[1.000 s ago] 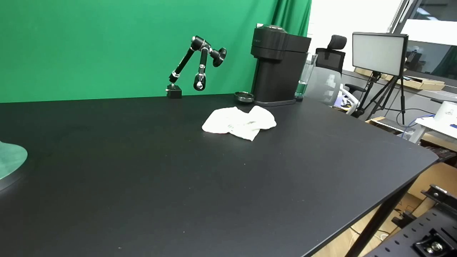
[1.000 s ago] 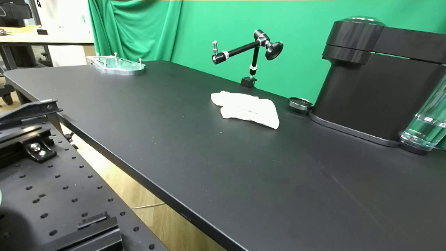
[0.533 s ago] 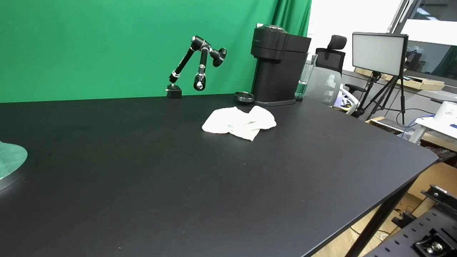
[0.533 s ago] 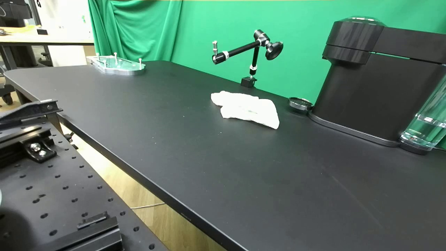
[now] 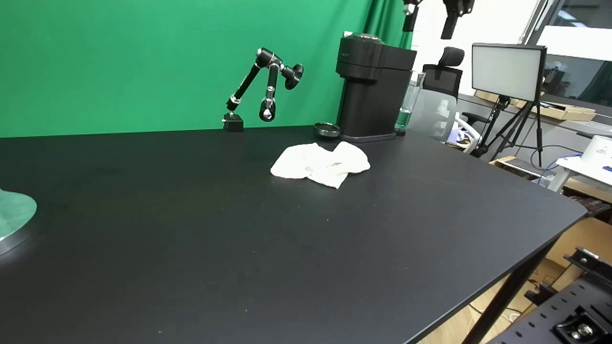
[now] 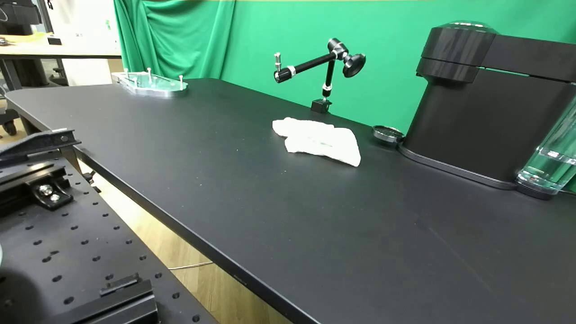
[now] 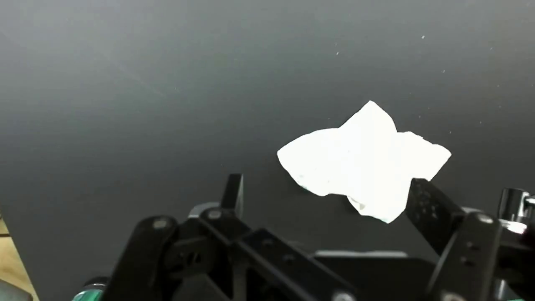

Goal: Pick up the white cloth from the table and put it on the tripod.

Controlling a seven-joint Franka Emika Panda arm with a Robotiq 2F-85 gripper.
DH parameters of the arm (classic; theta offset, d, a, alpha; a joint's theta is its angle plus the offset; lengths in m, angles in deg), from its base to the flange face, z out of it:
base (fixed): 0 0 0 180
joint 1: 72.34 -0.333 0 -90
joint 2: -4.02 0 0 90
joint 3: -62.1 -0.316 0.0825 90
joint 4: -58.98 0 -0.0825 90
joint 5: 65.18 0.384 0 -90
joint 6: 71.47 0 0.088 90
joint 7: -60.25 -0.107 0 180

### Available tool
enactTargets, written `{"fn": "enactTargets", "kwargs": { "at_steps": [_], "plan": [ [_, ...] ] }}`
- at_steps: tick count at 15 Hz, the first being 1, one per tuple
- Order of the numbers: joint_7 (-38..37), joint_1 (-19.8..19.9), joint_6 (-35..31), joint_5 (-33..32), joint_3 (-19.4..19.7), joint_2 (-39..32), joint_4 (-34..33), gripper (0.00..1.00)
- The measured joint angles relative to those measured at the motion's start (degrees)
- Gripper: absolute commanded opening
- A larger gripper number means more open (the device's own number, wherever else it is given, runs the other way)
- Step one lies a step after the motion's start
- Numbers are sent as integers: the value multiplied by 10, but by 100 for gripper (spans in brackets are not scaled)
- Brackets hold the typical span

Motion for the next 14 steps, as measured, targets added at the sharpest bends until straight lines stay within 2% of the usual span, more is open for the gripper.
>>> {"fn": "enactTargets", "kwargs": {
  "at_steps": [5, 7, 14],
  "plan": [
    [-2, -6, -151, -38, -30, -81, 2, 100],
    [-2, -9, -190, -37, -39, -107, 2, 100],
    [-2, -10, -207, -37, -43, -123, 1, 100]
  ]
}}
